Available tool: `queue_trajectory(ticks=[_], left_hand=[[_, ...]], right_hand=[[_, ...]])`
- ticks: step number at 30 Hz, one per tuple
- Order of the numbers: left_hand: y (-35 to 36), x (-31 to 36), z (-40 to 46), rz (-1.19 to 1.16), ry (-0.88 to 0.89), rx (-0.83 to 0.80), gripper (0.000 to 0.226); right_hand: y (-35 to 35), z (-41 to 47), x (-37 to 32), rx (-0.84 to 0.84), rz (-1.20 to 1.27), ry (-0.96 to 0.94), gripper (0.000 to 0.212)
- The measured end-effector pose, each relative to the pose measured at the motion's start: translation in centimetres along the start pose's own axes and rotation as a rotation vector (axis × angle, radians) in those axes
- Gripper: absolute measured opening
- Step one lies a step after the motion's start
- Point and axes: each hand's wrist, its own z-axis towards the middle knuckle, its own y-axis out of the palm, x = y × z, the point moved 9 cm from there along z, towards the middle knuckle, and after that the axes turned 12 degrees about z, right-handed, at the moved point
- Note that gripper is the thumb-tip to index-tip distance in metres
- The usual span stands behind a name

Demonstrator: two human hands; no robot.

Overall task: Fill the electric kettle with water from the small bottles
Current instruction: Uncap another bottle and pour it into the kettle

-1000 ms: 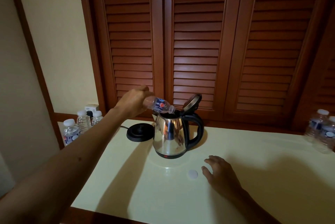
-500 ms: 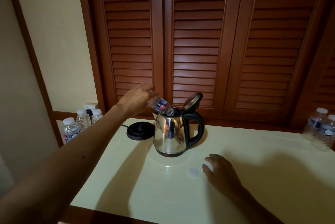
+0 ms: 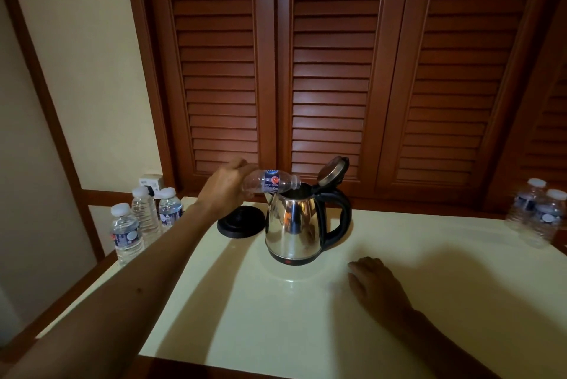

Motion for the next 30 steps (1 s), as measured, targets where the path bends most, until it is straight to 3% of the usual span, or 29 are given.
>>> queue_trajectory(ticks=[3, 5, 9, 12, 16, 20, 24, 30], left_hand=[[0.8, -0.7, -1.8, -0.152, -0.126, 0.025, 0.057], [1.7, -1.3, -3.8, -0.337, -0.275, 0.03, 0.054], [6.1, -0.6, -8.9, -0.764, -0.526, -0.092, 0.045], [9.8, 1.1, -12.7, -0.93, -0.636, -0.21, 0.045], [12.0, 4.1, -15.2, -1.118, -0.623, -0.284, 0.044], [13.2, 4.4, -15.4, -1.191, -0.569, -0.336, 0.049], [13.5, 4.4, -15.3, -1.262, -0.549, -0.343, 0.049], [14.1, 4.2, -15.3, -1.377, -0.596, -0.321, 0.044]], right_hand=[[-0.4, -0.3, -2.4, -0.017, 0.099, 0.007, 0.037], [0.7, -0.4, -3.4, -0.139, 0.122, 0.032, 0.042], [2.7, -0.1, -5.5, -0.388, -0.016, 0.017, 0.043], [2.8, 0.3, -7.3, -0.433, 0.013, -0.022, 0.035], [-0.6, 1.9, -10.7, -0.223, 0.325, -0.032, 0.026], [-5.8, 4.6, -15.9, -0.012, 0.432, -0.17, 0.024], [-6.8, 7.5, -19.5, -0.082, 0.335, -0.213, 0.034], [-3.8, 9.5, -21.9, -0.336, 0.179, -0.302, 0.039]])
